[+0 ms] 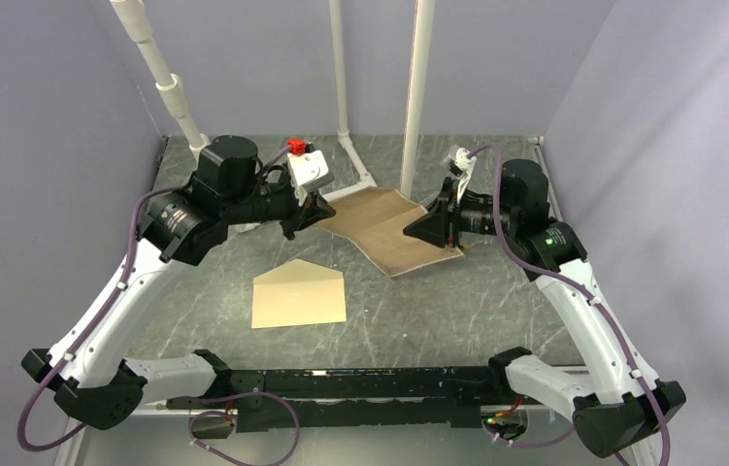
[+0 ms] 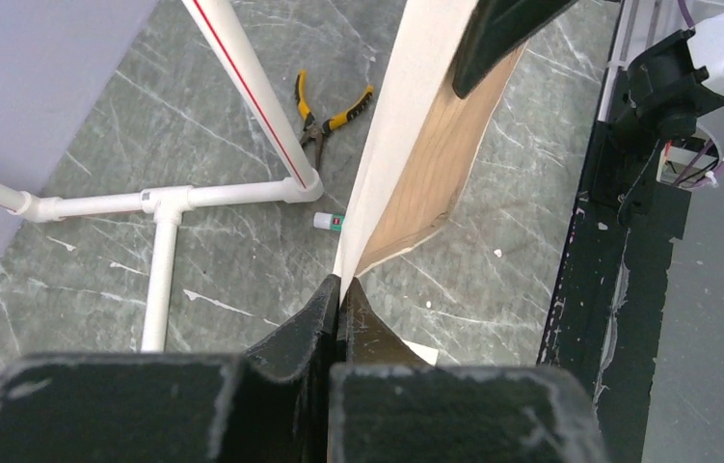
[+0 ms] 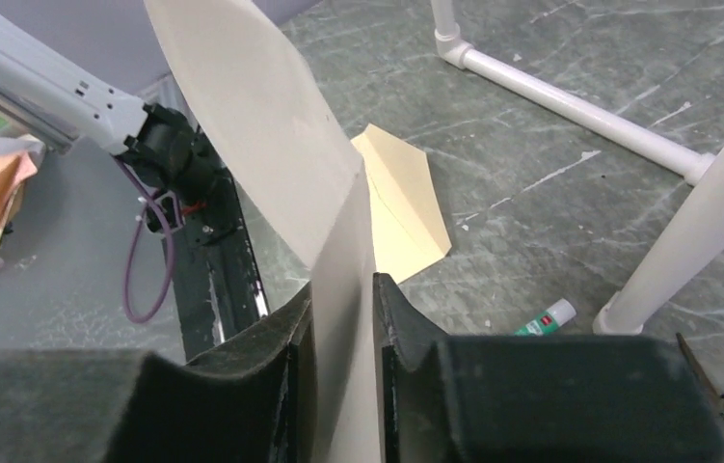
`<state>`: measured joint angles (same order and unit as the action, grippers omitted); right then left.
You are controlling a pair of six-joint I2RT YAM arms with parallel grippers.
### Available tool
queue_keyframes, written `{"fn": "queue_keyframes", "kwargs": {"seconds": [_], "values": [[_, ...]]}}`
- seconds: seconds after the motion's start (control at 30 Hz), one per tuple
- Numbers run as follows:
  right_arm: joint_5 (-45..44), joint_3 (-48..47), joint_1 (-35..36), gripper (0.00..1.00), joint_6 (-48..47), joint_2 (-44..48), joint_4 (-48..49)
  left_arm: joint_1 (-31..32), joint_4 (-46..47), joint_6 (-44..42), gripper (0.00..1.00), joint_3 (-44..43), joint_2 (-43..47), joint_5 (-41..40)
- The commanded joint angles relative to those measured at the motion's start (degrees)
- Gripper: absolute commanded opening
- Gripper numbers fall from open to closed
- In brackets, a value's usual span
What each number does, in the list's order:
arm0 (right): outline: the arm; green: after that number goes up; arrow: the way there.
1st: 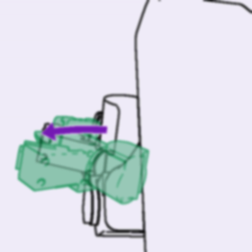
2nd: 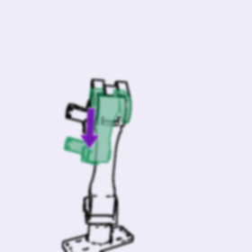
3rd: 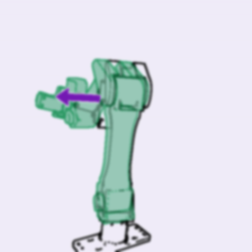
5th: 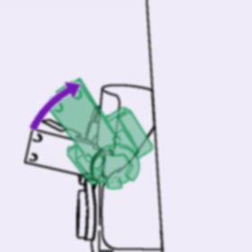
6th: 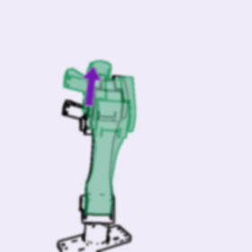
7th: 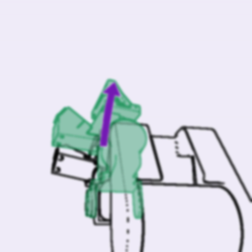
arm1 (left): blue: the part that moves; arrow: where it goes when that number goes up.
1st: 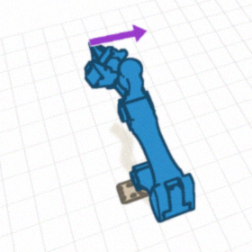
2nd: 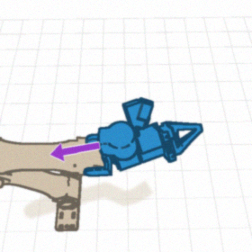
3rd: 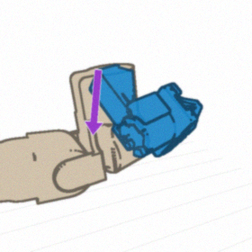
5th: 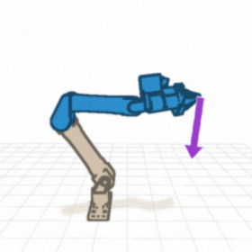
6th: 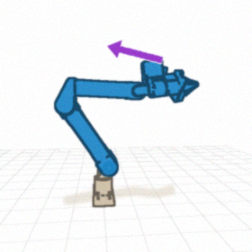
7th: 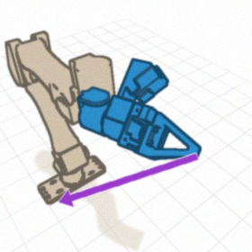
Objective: Place the letter into the envelope and seal it
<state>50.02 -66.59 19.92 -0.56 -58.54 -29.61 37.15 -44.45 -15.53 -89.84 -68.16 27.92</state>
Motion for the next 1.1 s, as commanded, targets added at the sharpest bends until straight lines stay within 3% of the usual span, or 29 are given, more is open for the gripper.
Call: {"fn": "queue_keyframes", "kwargs": {"seconds": [0.0,0.07,0.23,0.37,0.47,0.57,0.73,1.07], "values": [[2.1,0.3,-0.2,0.18,2.5,0.9,5.9,-0.1,0.2,-0.4,0.02,0.2,2.0,2.3],[1.6,0.4,-0.1,0.00,2.7,1.2,6.2,-0.1,-0.2,-0.2,0.06,0.0,2.2,2.8],[-3.0,0.3,-0.1,0.00,3.5,2.6,7.9,-0.1,-3.5,-1.3,0.63,-1.8,3.1,7.6],[-5.7,-0.3,-0.2,0.00,3.6,2.7,9.5,-0.1,1.0,1.8,0.86,-1.1,5.4,11.7],[-6.7,0.4,-0.1,0.00,4.9,2.7,12.1,-0.1,8.3,6.0,0.91,0.7,7.5,14.1],[-4.6,1.4,-0.1,0.00,4.6,3.4,14.6,-0.1,16.2,12.5,0.92,2.9,9.1,10.6],[7.7,4.4,-0.1,0.00,2.3,6.1,20.5,-0.1,23.1,21.3,0.93,4.3,7.7,7.0],[11.0,6.2,0.0,0.00,-5.5,8.4,20.0,-0.1,28.4,23.8,0.93,6.7,7.0,13.8]]}}
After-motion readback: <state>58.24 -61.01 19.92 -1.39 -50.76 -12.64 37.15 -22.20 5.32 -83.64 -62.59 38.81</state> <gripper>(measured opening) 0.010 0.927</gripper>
